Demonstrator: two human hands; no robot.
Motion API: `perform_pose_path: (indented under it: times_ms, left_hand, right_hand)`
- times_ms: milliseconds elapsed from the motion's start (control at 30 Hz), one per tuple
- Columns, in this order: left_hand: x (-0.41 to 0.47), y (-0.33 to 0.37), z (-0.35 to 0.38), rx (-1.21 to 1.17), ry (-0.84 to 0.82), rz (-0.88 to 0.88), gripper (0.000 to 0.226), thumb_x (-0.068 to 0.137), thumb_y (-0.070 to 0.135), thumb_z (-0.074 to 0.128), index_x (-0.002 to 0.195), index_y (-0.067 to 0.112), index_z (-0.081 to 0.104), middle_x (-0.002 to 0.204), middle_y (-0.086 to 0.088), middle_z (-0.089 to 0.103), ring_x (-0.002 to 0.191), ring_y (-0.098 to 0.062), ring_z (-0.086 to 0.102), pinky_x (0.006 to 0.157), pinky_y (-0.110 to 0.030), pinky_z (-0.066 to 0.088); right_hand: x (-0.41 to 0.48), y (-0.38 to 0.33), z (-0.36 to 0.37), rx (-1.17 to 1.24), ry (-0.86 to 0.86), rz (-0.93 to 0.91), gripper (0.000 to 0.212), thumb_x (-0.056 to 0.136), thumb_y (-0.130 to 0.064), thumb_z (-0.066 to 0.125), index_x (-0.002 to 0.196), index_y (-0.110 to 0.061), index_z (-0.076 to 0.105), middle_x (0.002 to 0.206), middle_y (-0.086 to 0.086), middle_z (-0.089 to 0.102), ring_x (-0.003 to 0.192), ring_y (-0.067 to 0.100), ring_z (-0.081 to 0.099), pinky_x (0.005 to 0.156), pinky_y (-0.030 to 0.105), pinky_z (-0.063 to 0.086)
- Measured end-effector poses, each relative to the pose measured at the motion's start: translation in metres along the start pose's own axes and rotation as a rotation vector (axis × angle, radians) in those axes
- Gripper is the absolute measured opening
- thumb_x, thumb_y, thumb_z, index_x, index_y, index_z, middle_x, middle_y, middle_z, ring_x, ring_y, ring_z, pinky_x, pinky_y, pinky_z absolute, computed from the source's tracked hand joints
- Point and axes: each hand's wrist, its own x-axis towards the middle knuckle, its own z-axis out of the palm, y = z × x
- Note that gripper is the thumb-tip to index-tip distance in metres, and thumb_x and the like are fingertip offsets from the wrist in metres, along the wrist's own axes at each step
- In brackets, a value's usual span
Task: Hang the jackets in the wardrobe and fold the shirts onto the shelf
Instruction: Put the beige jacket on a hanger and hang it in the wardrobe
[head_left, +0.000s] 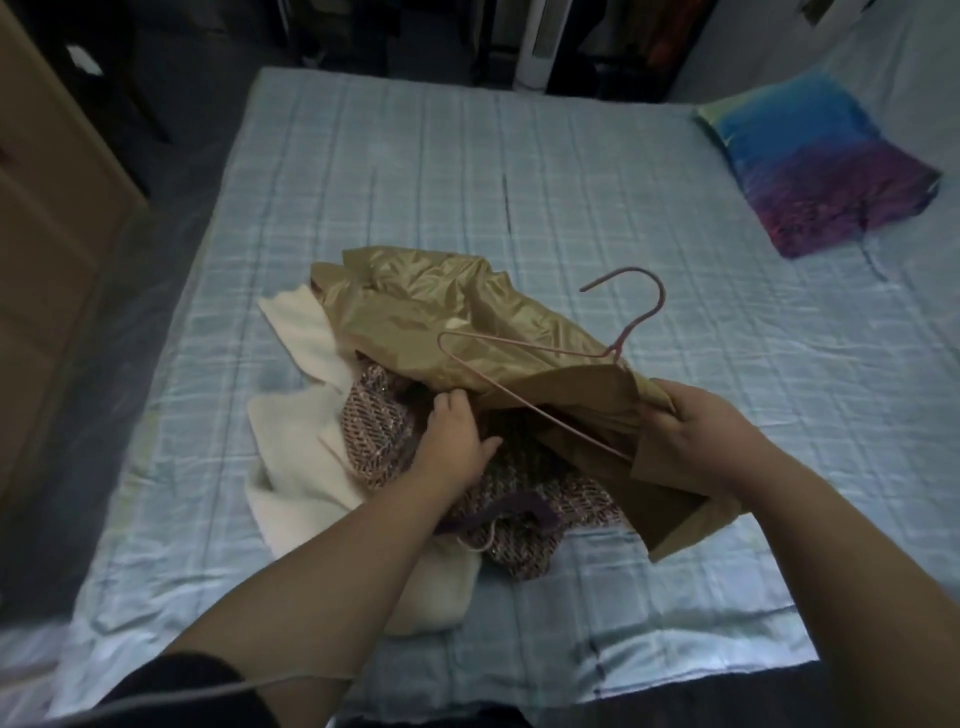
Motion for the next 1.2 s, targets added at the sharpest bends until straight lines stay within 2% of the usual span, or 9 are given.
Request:
perform_pose_path:
  times_ms: [133, 233, 400, 533, 667, 733, 833, 933, 1200]
  left_hand:
    - [0.007, 0.020, 0.011, 0.046, 0.189, -0.018, 0.077, 0.072, 0.037, 0.083, 0.125, 0.009, 0.034, 0.130, -0.015, 0.037, 0.119, -0.039, 0.047, 0.097, -0.049, 0.046]
    - [0.013, 0.032, 0.014, 0.165, 0.229, -0.007, 0.072, 0.074, 0.034, 0.078, 0.129, 0.009, 0.040, 0.132, -0.014, 0.043, 0.121, -0.037, 0.046, 0.093, -0.049, 0.043]
    - [0.025, 0.045, 0.017, 0.117, 0.193, 0.171, 0.034, 0.084, 0.026, 0.058, 0.114, 0.011, 0.060, 0.112, -0.016, 0.060, 0.112, -0.038, 0.052, 0.092, -0.046, 0.041]
    - [0.033, 0.049, -0.008, -0.167, 0.072, 0.094, 0.041, 0.092, 0.016, 0.051, 0.132, 0.014, 0.054, 0.118, -0.022, 0.065, 0.113, -0.041, 0.058, 0.095, -0.039, 0.046]
    - [0.042, 0.060, -0.042, -0.136, 0.018, 0.141, 0.051, 0.094, 0.009, 0.048, 0.144, 0.022, 0.044, 0.130, -0.019, 0.059, 0.121, -0.038, 0.054, 0.099, -0.036, 0.044]
    - [0.048, 0.069, -0.065, -0.148, -0.008, 0.219, 0.043, 0.097, 0.011, 0.047, 0.139, 0.022, 0.047, 0.124, -0.012, 0.062, 0.115, -0.030, 0.058, 0.094, -0.032, 0.047]
    - [0.053, 0.085, -0.105, -0.134, -0.035, 0.341, 0.017, 0.100, 0.015, 0.053, 0.112, 0.024, 0.059, 0.090, 0.011, 0.063, 0.089, -0.016, 0.058, 0.070, -0.012, 0.040]
    - [0.052, 0.103, -0.144, -0.074, -0.063, 0.396, 0.015, 0.101, 0.019, 0.054, 0.097, 0.033, 0.058, 0.081, 0.015, 0.064, 0.077, -0.002, 0.060, 0.065, -0.005, 0.037]
    - [0.044, 0.150, -0.213, -0.066, -0.069, 0.409, 0.008, 0.098, 0.028, 0.060, 0.091, 0.029, 0.064, 0.088, -0.001, 0.071, 0.078, -0.014, 0.062, 0.068, -0.017, 0.046]
  right_hand:
    - [-0.019, 0.017, -0.006, 0.068, -0.011, 0.039, 0.015, 0.100, -0.025, 0.052, 0.106, -0.028, 0.066, 0.095, -0.009, 0.069, 0.087, 0.009, 0.061, 0.067, 0.015, 0.041]
    - [-0.035, 0.027, -0.005, 0.142, -0.029, 0.081, 0.015, 0.100, -0.022, 0.053, 0.102, -0.029, 0.066, 0.091, -0.017, 0.068, 0.084, -0.015, 0.058, 0.067, 0.005, 0.039]
    - [-0.050, 0.044, -0.003, 0.200, -0.030, 0.144, 0.014, 0.100, -0.027, 0.053, 0.105, -0.037, 0.063, 0.095, -0.019, 0.066, 0.087, -0.007, 0.058, 0.069, 0.009, 0.040]
    - [-0.054, 0.045, -0.006, 0.254, -0.013, 0.181, 0.012, 0.100, -0.034, 0.052, 0.096, -0.044, 0.057, 0.092, -0.021, 0.061, 0.084, -0.008, 0.054, 0.067, 0.012, 0.035]
    - [-0.058, 0.038, -0.019, 0.357, 0.047, 0.155, 0.020, 0.102, -0.033, 0.048, 0.097, -0.051, 0.053, 0.095, -0.025, 0.059, 0.086, -0.008, 0.053, 0.071, 0.010, 0.034]
    - [-0.060, 0.040, -0.030, 0.364, 0.044, 0.141, 0.027, 0.102, -0.028, 0.047, 0.100, -0.055, 0.051, 0.098, -0.029, 0.057, 0.090, -0.010, 0.052, 0.075, 0.008, 0.035]
    - [-0.060, 0.041, -0.043, 0.298, 0.007, 0.110, 0.040, 0.102, -0.018, 0.048, 0.101, -0.057, 0.052, 0.100, -0.035, 0.056, 0.094, -0.012, 0.053, 0.077, 0.003, 0.036]
    - [-0.052, 0.034, -0.054, 0.232, -0.064, 0.112, 0.031, 0.103, -0.022, 0.046, 0.097, -0.052, 0.050, 0.094, -0.033, 0.052, 0.086, -0.009, 0.050, 0.071, 0.000, 0.035]
    - [-0.023, 0.022, -0.083, -0.116, -0.225, 0.071, 0.024, 0.100, -0.030, 0.049, 0.113, -0.044, 0.063, 0.111, -0.018, 0.064, 0.102, 0.009, 0.059, 0.085, 0.030, 0.042]
